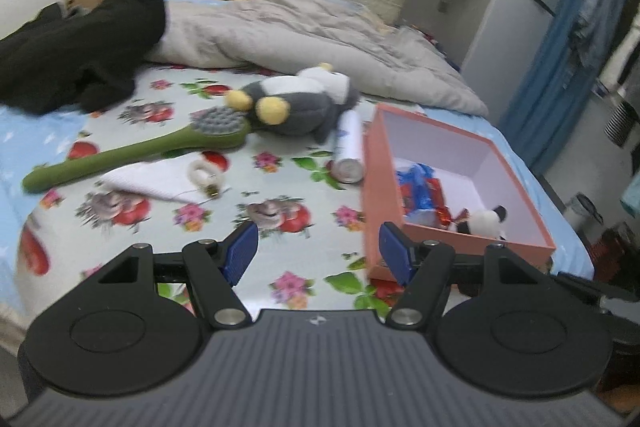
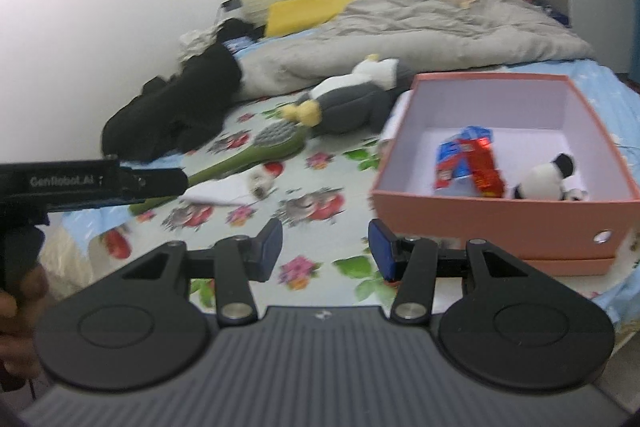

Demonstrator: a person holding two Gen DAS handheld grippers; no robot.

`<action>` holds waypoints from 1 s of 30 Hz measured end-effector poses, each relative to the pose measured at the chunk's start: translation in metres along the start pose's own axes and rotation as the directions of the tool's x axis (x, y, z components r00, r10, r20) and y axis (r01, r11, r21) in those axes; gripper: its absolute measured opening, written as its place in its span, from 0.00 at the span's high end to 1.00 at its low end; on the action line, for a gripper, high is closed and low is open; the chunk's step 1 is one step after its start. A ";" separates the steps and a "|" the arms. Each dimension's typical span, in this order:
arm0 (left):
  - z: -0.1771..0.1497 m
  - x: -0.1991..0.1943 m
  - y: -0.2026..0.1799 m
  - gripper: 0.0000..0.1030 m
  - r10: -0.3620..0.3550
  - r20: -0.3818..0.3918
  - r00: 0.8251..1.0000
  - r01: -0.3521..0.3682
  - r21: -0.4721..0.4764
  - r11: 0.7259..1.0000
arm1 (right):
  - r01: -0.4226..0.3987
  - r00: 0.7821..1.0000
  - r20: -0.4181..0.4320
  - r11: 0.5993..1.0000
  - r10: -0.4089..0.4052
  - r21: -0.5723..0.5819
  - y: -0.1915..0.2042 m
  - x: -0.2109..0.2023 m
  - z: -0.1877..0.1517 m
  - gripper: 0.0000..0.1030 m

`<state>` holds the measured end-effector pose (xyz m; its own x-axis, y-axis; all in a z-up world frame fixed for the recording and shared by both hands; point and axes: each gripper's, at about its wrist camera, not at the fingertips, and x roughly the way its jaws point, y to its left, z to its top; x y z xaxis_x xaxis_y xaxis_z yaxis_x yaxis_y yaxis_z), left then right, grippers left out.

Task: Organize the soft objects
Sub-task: 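Withdraw both tools and move toward the white cloth and hair tie, then grasp the white knitted cloth with the left gripper while the right gripper grasps the fluffy hair tie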

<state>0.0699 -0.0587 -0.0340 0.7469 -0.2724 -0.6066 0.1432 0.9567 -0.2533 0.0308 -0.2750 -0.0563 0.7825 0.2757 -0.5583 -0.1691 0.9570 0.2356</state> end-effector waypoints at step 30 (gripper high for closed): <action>0.025 0.196 0.176 0.24 0.174 -0.138 0.975 -0.187 -0.091 0.978 | -0.130 0.976 -0.186 0.987 0.111 -0.091 0.044 0.237 0.035 0.51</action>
<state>0.2575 0.0586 -0.1784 0.6632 -0.1137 -0.7397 -0.0590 0.9774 -0.2030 0.2301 -0.1706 -0.1500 0.6338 0.3925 -0.6665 -0.3232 0.9172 0.2329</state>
